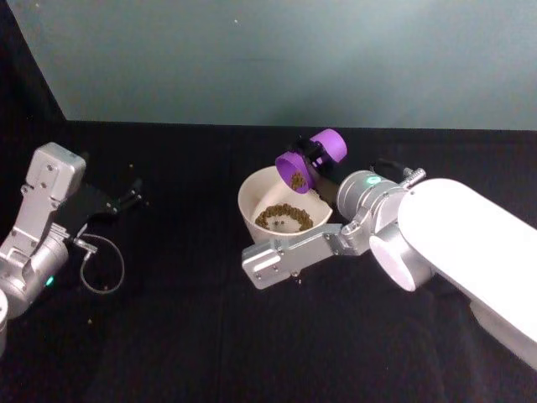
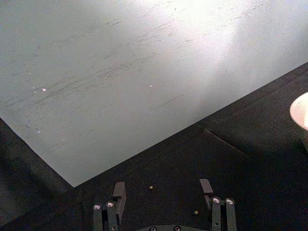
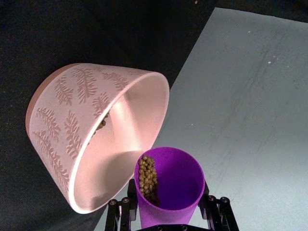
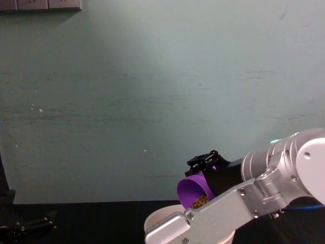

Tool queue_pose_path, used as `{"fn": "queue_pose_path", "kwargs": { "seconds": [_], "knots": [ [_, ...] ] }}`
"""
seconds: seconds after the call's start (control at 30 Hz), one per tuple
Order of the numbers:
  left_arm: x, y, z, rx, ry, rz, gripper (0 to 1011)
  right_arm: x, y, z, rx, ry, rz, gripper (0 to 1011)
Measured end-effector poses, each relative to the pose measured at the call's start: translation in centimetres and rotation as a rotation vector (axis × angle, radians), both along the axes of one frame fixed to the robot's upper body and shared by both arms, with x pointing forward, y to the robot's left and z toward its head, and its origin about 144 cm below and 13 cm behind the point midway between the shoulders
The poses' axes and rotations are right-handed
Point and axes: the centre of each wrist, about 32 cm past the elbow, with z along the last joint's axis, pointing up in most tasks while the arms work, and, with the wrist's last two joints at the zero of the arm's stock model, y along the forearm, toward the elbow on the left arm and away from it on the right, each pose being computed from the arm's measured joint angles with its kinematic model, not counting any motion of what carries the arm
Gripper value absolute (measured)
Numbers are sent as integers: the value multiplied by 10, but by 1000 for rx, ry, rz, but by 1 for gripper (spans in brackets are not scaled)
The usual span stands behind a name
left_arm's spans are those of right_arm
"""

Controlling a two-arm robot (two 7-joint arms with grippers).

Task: Pick up the cup and pour the mung beans from the cup into the bowl.

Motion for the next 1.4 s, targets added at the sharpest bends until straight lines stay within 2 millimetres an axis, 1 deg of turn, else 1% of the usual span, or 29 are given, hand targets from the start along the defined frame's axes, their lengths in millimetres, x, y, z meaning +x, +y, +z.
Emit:
{"fn": "queue_pose_path", "kwargs": {
  "seconds": [0.6,1.4],
  "knots": [
    [0,0,0,0,0,0,1000,-4,7,-4,-108,-60,23,731],
    [0,0,0,0,0,0,1000,-18,27,-10,-442,-224,83,731]
  ]
}}
